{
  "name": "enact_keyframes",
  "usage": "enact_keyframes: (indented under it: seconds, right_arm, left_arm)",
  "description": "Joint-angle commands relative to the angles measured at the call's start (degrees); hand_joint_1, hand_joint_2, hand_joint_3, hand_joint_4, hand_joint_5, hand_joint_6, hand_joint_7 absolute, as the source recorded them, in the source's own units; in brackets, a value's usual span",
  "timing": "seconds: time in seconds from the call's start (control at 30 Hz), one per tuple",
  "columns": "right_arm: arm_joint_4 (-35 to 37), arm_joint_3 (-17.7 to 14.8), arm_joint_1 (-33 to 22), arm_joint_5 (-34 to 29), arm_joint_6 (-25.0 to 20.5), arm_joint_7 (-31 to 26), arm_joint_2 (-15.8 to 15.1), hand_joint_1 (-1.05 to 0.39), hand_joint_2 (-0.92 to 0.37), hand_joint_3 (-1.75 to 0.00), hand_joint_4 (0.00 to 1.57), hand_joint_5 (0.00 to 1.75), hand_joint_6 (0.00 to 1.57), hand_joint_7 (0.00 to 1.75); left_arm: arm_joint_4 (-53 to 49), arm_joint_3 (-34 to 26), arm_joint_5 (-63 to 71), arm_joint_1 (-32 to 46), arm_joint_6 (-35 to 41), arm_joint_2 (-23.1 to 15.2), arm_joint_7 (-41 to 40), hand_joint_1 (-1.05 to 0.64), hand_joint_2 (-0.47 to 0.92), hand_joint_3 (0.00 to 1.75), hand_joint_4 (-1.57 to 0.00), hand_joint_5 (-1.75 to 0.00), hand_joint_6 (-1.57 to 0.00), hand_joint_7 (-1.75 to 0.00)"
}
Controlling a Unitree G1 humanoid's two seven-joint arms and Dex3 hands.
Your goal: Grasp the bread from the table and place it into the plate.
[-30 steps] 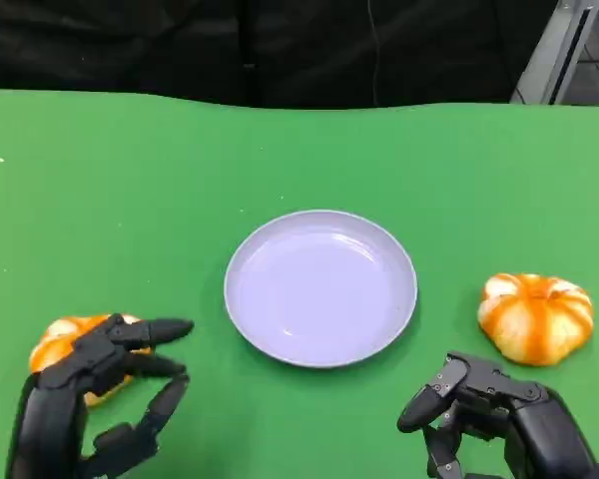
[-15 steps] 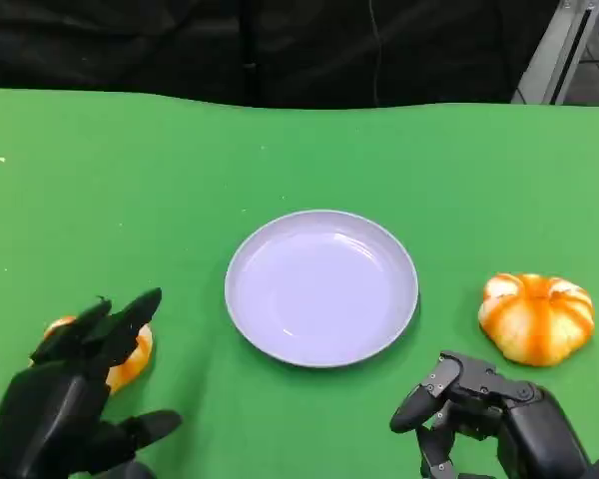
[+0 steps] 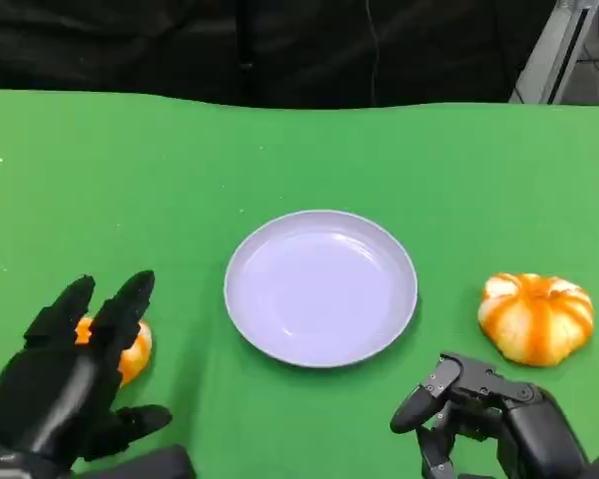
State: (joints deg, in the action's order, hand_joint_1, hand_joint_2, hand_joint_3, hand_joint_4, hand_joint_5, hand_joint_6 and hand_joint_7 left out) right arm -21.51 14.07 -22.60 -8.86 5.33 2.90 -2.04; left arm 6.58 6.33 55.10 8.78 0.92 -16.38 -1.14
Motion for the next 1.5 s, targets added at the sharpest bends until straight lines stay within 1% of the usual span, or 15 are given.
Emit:
enact_keyframes:
  seconds: [0.03, 0.5, 0.53, 0.63, 1.03, 1.07, 1.1, 1.17, 1.2, 1.23, 1.3, 1.33, 1.4, 1.43, 1.5]
  right_arm:
    - [-0.3, -0.2, -0.1, -0.1, 0.7, -0.7, 0.0, 0.02, -0.44, -1.25, 0.73, 1.68, 0.73, 1.34]
    - [-0.3, -0.1, -0.1, -0.1, 0.7, -0.9, -0.1, 0.02, -0.44, -1.24, 0.74, 1.67, 0.74, 1.33]
    - [-0.5, -0.2, -0.2, 0.2, 0.5, -0.6, -0.3, 0.02, -0.44, -1.24, 0.74, 1.67, 0.74, 1.33]
    - [-1.0, -0.3, -0.3, 0.5, 0.2, -0.2, -0.5, 0.05, -0.46, -1.24, 0.73, 1.67, 0.73, 1.33]
    - [-1.1, -0.2, -0.5, 0.4, 0.3, -0.3, -0.5, 0.06, -0.46, -1.24, 0.73, 1.67, 0.73, 1.34]
    - [-1.2, -0.2, -0.6, 0.4, 0.2, -0.3, -0.5, 0.06, -0.46, -1.24, 0.73, 1.67, 0.73, 1.34]
    - [-1.3, -0.2, -0.6, 0.4, 0.1, -0.2, -0.6, 0.05, -0.46, -1.24, 0.73, 1.67, 0.73, 1.33]
    - [-1.4, -0.2, -0.6, 0.3, -0.1, -0.1, -0.7, 0.04, -0.46, -1.24, 0.73, 1.67, 0.72, 1.33]
    - [-1.2, -0.3, -0.5, 0.4, 0.2, -0.1, -0.7, 0.04, -0.46, -1.24, 0.73, 1.67, 0.72, 1.33]
    - [-1.1, -0.3, -0.5, 0.4, 0.4, -0.2, -0.7, 0.05, -0.46, -1.24, 0.73, 1.67, 0.72, 1.34]
    - [-0.9, -0.4, -0.4, 0.4, 0.7, -0.1, -0.8, 0.05, -0.46, -1.25, 0.73, 1.67, 0.73, 1.34]
    - [-0.9, -0.4, -0.3, 0.3, 0.7, -0.1, -0.8, 0.04, -0.45, -1.25, 0.73, 1.67, 0.73, 1.34]
    - [-1.0, -0.3, -0.3, 0.3, 0.4, -0.1, -0.8, 0.04, -0.45, -1.25, 0.74, 1.67, 0.73, 1.34]
    - [-1.3, -0.3, -0.5, 0.4, -0.1, -0.2, -0.6, 0.04, -0.45, -1.25, 0.73, 1.66, 0.73, 1.34]
    - [-1.6, -0.2, -0.6, 0.6, -0.5, -0.2, -0.3, 0.04, -0.45, -1.25, 0.73, 1.66, 0.73, 1.34]
  left_arm:
    - [1.7, 3.5, 7.4, -4.1, 10.1, -1.2, 9.0, -0.66, 0.92, 0.16, -0.04, -0.02, -0.11, -0.03]
    - [2.6, 6.4, 7.0, -4.8, 14.7, -2.6, 9.9, -0.66, 0.92, 0.14, -0.05, -0.03, -0.12, -0.02]
    - [-3.7, 7.2, 7.5, -8.2, 16.8, -1.7, 10.4, -0.66, 0.92, 0.14, -0.05, -0.03, -0.12, -0.02]
    - [-17.5, 9.5, 8.4, -15.3, 20.7, -0.2, 8.9, -0.57, 0.91, 0.05, -0.21, -0.13, -0.21, -0.04]
    - [-24.5, 12.0, 3.8, -18.6, 22.2, -1.1, 4.9, -0.57, 0.92, 0.02, -0.21, -0.2, -0.25, -0.03]
    - [-27.1, 10.5, 0.5, -18.4, 19.2, -1.1, 2.5, -0.51, 0.92, 0.04, -0.29, -0.25, -0.35, -0.07]
    - [-29.5, 9.4, -2.3, -18.3, 16.5, -1.2, 0.2, -0.39, 0.92, 0.14, -0.46, -0.61, -0.52, -0.13]
    - [-32.1, 8.7, -5.4, -18.3, 13.2, -1.6, -2.7, -0.32, 0.92, 0.2, -0.47, -0.97, -0.62, -0.14]
    - [-33.8, 8.7, -6.4, -18.7, 12.4, -1.7, -3.9, -0.31, 0.92, 0.2, -0.47, -1.01, -0.63, -0.14]
    - [-35.1, 8.7, -7.1, -19.0, 11.8, -1.8, -4.8, -0.31, 0.92, 0.19, -0.45, -1.16, -0.65, -0.15]
    - [-37.3, 9.1, -8.1, -19.7, 10.7, -2.1, -6.8, -0.32, 0.92, 0.18, -0.43, -1.25, -0.66, -0.15]
    - [-38.1, 9.4, -8.4, -19.9, 10.3, -2.2, -7.7, -0.32, 0.92, 0.18, -0.49, -1.35, -0.75, -0.2]
    - [-39.2, 9.9, -8.8, -20.2, 9.1, -2.5, -9.8, -0.33, 0.92, 0.18, -0.52, -1.41, -0.79, -0.22]
    - [-39.2, 10.0, -9.1, -20.0, 7.7, -2.7, -11.8, -0.36, 0.92, 0.15, -0.64, -1.61, -0.79, -0.68]
    - [-39.3, 10.1, -9.5, -19.7, 5.8, -2.9, -14.6, -0.32, 0.92, 0.14, -0.79, -1.72, -0.67, -1.46]
